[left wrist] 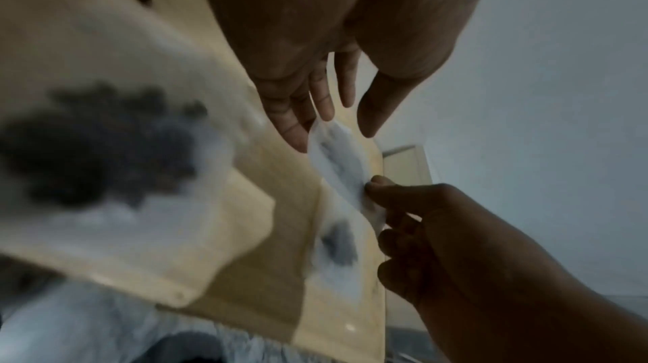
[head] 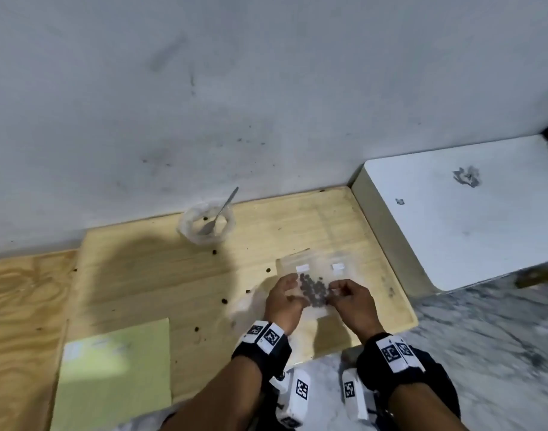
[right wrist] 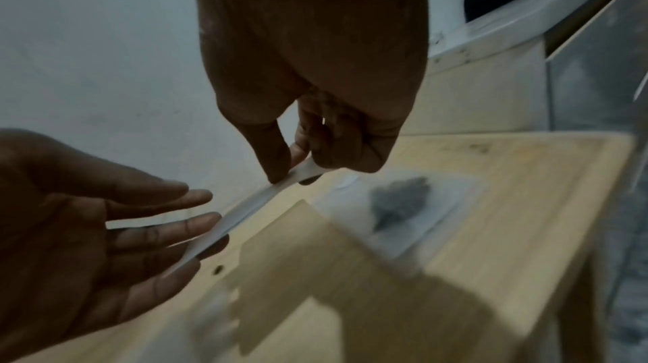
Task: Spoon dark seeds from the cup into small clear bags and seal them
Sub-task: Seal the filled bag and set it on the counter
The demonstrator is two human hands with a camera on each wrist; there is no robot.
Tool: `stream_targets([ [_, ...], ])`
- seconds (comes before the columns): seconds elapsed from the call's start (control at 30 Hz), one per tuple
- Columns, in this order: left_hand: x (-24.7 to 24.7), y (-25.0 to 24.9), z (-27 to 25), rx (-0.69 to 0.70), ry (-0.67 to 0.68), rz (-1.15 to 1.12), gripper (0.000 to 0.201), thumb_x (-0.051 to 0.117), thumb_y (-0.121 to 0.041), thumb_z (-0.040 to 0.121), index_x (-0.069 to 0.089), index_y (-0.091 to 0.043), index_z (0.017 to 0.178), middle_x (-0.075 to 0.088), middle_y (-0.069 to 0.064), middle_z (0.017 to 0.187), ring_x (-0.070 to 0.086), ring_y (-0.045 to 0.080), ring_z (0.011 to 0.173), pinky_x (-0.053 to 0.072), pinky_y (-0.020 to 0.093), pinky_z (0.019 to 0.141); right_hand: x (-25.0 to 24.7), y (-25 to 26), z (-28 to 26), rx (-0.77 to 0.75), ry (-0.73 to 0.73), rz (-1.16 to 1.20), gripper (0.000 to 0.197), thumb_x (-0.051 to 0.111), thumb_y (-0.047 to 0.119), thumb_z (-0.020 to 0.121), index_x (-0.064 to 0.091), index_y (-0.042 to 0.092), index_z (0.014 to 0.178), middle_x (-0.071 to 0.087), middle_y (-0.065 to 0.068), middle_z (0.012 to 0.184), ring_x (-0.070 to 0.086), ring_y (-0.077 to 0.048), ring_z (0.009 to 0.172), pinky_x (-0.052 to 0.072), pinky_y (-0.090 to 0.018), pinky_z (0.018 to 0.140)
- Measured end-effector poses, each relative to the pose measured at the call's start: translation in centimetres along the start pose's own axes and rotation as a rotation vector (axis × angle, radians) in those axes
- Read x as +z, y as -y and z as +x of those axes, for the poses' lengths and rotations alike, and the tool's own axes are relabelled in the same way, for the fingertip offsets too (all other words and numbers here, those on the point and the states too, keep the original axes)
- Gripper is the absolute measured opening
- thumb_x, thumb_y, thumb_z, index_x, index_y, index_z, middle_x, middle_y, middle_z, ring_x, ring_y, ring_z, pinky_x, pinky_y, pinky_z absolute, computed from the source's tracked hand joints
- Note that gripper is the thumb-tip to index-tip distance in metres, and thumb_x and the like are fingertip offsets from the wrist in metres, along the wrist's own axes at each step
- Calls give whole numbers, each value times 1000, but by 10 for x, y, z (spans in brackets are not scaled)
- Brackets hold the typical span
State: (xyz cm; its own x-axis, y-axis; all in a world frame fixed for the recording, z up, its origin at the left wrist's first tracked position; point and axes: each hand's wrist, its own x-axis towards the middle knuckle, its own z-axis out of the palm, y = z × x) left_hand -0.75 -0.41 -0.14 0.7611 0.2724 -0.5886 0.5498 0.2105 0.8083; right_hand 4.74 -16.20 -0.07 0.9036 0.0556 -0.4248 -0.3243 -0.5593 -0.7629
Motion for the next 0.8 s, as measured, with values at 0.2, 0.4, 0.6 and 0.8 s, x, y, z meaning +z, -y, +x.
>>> stream_targets([
  [0.2, 77, 2, 14, -71, -20, 89, 58, 67, 3, 78, 57, -25, 127, 51, -1, 136, 51, 25, 124, 47, 40, 102, -52, -38, 31, 4, -68, -158, 11, 70, 13, 85, 70, 20, 94, 69, 0, 97, 62, -19, 94, 42, -26, 79],
  [0.4, 99, 5, 25, -55, 8, 154, 53, 67, 4, 75, 58, -37, 107, 56, -6, 124, 59, 23, 112, 51, 33, 95, -59, -62, 48, 60, -38, -257, 15, 71, 24, 82, 65, 29, 95, 69, 1, 101, 64, -22, 95, 48, -31, 81],
  [0.6, 96, 8, 27, -46, 31, 162, 45, 65, 5, 78, 63, -31, 106, 65, -6, 104, 63, 21, 96, 51, 27, 82, -54, -66, 46, 47, -59, -392, 23, 68, 25, 86, 66, 25, 109, 57, -8, 118, 63, -31, 101, 50, -36, 82],
  [0.8, 67, 4, 21, -29, -12, 154, 30, 71, -10, 81, 65, -35, 98, 66, -3, 108, 62, 12, 96, 51, 29, 85, -37, -42, 25, -147, -280, -280, 20, 70, 18, 86, 68, 18, 107, 61, -7, 115, 62, -29, 98, 48, -35, 75],
])
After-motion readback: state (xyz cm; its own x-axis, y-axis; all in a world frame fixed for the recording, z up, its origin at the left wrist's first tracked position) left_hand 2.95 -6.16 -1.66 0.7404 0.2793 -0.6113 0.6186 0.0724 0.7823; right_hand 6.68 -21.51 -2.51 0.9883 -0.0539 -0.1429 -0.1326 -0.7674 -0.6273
